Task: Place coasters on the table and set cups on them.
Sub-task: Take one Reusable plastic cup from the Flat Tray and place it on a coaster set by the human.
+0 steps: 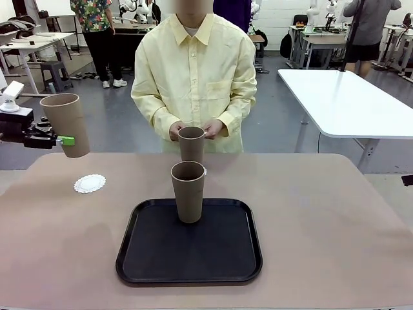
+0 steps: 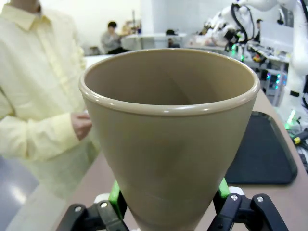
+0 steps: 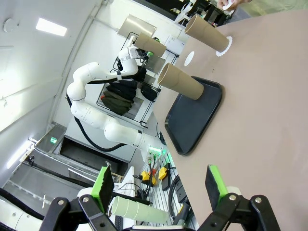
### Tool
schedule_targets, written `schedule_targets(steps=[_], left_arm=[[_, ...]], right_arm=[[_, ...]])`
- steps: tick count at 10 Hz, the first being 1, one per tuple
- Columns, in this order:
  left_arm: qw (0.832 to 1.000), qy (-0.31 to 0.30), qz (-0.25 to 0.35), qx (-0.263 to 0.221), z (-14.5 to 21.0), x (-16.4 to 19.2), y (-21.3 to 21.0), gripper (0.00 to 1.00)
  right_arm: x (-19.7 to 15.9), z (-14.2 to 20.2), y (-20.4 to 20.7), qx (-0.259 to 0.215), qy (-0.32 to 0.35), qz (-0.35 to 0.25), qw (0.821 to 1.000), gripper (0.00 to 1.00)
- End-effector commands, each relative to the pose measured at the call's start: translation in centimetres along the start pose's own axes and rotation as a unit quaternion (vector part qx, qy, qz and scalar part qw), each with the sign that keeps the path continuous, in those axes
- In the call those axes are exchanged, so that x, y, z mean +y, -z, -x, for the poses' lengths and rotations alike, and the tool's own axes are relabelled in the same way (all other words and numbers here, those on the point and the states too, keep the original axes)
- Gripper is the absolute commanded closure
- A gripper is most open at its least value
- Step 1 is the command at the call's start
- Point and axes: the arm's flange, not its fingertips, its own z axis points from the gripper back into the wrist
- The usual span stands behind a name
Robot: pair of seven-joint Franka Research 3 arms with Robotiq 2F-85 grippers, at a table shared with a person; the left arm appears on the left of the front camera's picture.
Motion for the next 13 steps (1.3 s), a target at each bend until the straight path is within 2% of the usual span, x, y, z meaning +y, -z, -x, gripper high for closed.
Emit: schedule_targets(steps=[1,11,13], left_arm=[[1.0,-0.008,0.009,-0.004,0.0,0.7,-0.4,0.17],[1.0,-0.005,-0.002,0.001,0.7,0.3,-0.2,0.17],[1.0,0.016,0.018,0.009,3.1,1.2,0.4,0.17]], right_arm=[[-0.1,0.0,0.0,0.0,0.0,-0.001,1.0,0.0],[-0.1,0.0,0.0,0.0,0.0,-0.001,1.0,0.0],[-0.1,0.0,0.0,0.0,0.0,-0.001,1.0,0.0]])
